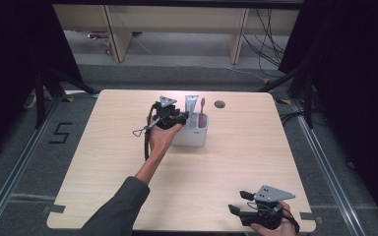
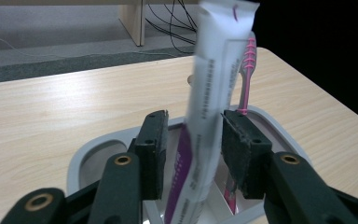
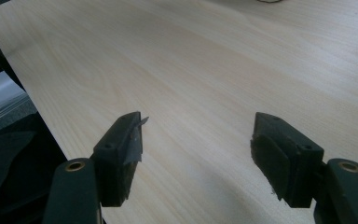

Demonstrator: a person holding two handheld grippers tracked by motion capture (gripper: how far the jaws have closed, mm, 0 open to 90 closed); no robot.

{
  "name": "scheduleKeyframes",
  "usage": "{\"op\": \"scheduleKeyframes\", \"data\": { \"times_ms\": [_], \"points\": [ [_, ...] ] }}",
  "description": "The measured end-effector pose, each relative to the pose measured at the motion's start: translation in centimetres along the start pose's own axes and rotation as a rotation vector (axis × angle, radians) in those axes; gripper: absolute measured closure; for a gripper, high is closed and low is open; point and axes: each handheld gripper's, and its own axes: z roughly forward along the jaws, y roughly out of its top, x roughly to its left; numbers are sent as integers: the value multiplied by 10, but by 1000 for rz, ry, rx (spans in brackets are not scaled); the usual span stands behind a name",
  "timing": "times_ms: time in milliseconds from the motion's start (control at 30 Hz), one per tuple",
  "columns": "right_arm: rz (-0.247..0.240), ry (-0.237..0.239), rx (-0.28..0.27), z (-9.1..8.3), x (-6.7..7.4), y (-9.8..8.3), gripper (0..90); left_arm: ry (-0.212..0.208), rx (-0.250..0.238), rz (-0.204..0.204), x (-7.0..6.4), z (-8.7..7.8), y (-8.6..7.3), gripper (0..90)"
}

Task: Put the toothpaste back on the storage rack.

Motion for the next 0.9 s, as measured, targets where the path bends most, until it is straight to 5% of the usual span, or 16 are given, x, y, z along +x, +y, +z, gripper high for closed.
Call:
{"op": "scheduleKeyframes", "data": {
  "times_ms": [533,700,900],
  "points": [
    [-6,-11,-4,0,-1,0,343,-43,62,5,-1,-24,3,507],
    [5,-7,-5,0,0,0,342,-54,99,50,-2,-32,1,461],
    [-4,-13,-4,0,-1,0,343,-66,93,51,-3,-42,2,418]
  ]
}}
